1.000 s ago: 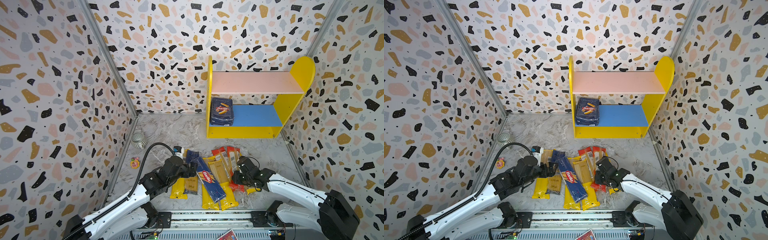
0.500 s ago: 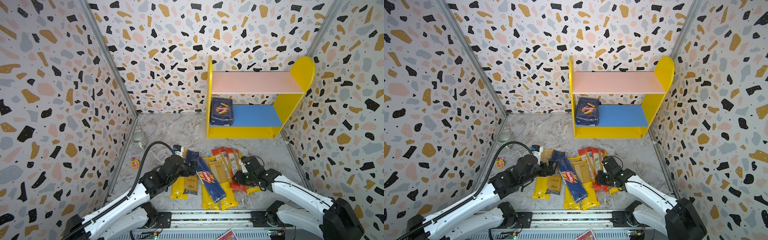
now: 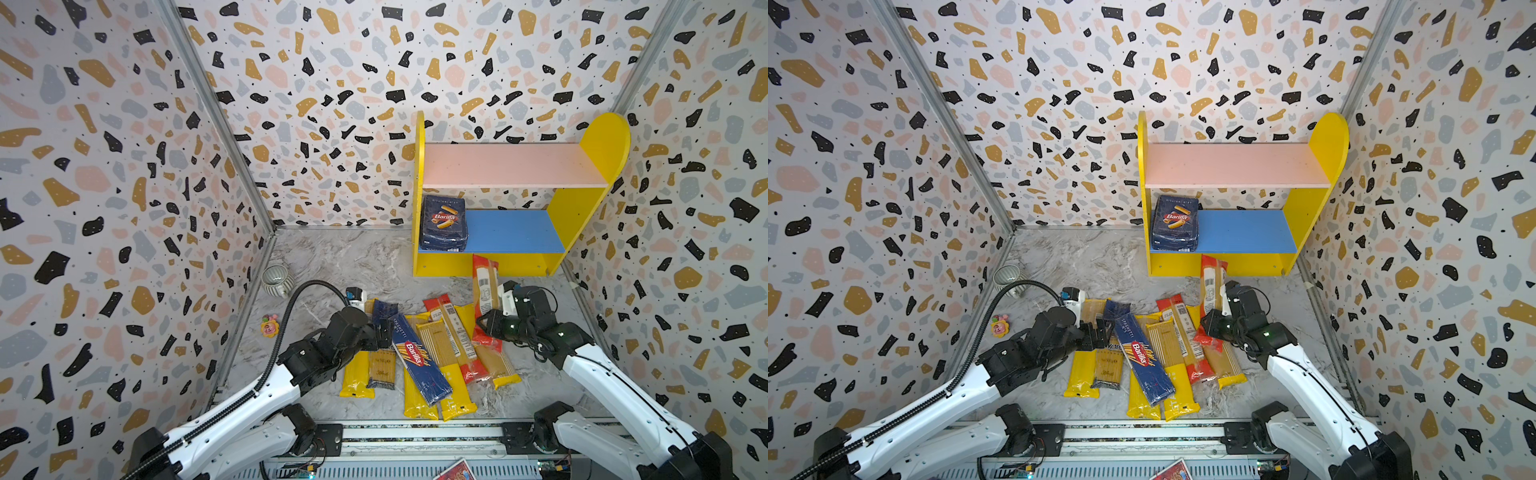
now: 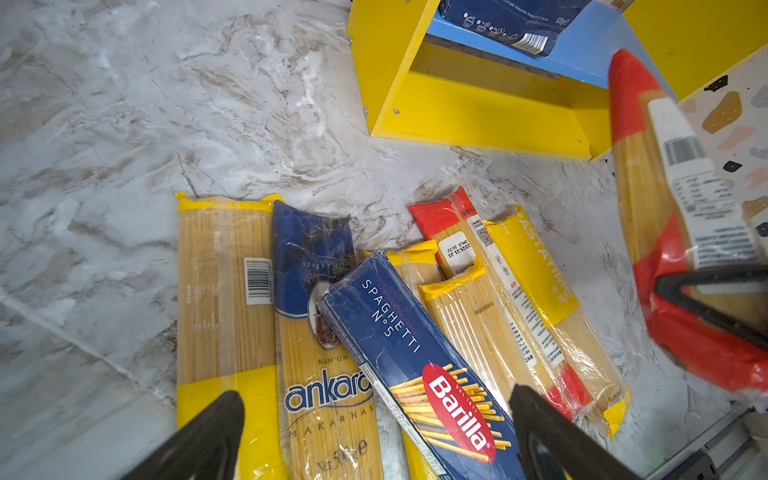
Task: Place and organize the pasta boxes and bags onto the shelf
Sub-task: 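Lift the red-topped bag with the right gripper onto the blue shelf beside the box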
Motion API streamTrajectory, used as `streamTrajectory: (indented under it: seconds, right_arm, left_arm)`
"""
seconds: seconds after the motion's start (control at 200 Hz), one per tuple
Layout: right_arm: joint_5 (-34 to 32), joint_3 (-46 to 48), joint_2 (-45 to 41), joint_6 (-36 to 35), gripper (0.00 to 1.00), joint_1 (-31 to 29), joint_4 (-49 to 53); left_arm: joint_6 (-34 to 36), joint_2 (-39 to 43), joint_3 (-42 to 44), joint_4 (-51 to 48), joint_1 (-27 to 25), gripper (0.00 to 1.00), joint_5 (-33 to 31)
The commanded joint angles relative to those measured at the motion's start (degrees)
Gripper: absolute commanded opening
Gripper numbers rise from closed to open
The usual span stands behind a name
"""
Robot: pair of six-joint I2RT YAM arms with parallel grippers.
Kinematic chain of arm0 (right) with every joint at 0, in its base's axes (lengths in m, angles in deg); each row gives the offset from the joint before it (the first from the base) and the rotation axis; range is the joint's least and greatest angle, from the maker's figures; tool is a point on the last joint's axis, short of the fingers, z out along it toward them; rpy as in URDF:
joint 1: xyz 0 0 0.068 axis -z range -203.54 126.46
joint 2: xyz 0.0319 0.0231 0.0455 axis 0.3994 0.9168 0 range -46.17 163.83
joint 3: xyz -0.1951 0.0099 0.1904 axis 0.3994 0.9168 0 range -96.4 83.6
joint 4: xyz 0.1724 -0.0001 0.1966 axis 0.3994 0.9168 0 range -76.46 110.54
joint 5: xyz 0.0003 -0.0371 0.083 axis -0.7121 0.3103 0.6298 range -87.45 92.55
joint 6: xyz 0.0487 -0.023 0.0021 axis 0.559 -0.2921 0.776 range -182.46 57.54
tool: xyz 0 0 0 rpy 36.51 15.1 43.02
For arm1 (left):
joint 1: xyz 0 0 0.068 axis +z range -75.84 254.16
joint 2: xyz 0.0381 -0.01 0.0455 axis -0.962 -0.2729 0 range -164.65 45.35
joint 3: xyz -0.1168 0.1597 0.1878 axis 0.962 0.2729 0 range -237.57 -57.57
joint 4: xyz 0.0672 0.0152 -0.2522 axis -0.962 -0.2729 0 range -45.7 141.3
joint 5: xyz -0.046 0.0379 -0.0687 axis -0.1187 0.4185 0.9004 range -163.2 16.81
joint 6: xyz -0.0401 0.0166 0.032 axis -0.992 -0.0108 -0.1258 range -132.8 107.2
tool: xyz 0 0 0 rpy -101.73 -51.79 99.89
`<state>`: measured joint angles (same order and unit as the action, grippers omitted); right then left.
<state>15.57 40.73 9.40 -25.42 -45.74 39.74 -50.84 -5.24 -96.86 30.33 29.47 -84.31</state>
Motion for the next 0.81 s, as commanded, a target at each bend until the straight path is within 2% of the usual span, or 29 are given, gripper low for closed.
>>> streamTrajectory:
  seconds: [0.0,0.32,0.415,0.596,0.801]
  right_arm:
    - [0.9,-8.2,1.5,-5.8,0.21,3.2,-6.4]
    - [0.6,-23.7,18.9,-11.8,0.21,10.9,-11.7]
    - [2.3,-28.6,24.9,-13.3,0.22,12.7,-14.0]
    - [4.8,-37.7,35.2,-16.4,0.22,14.9,-16.7]
    - [7.6,-47.2,44.7,-16.7,0.23,16.1,-17.9]
  left_arm:
    - [1.2,-0.5,-1.9,0.0,0.3,0.99,-0.6]
    - [2.2,-5.1,-4.8,0.3,0.4,0.99,-0.9]
    - [2.8,-6.8,-5.9,0.2,0.5,1.0,-1.8]
    - [3.8,-10.5,-8.0,0.6,1.1,0.99,-2.2]
    - [5.0,-14.8,-11.4,1.1,3.1,0.99,-1.5]
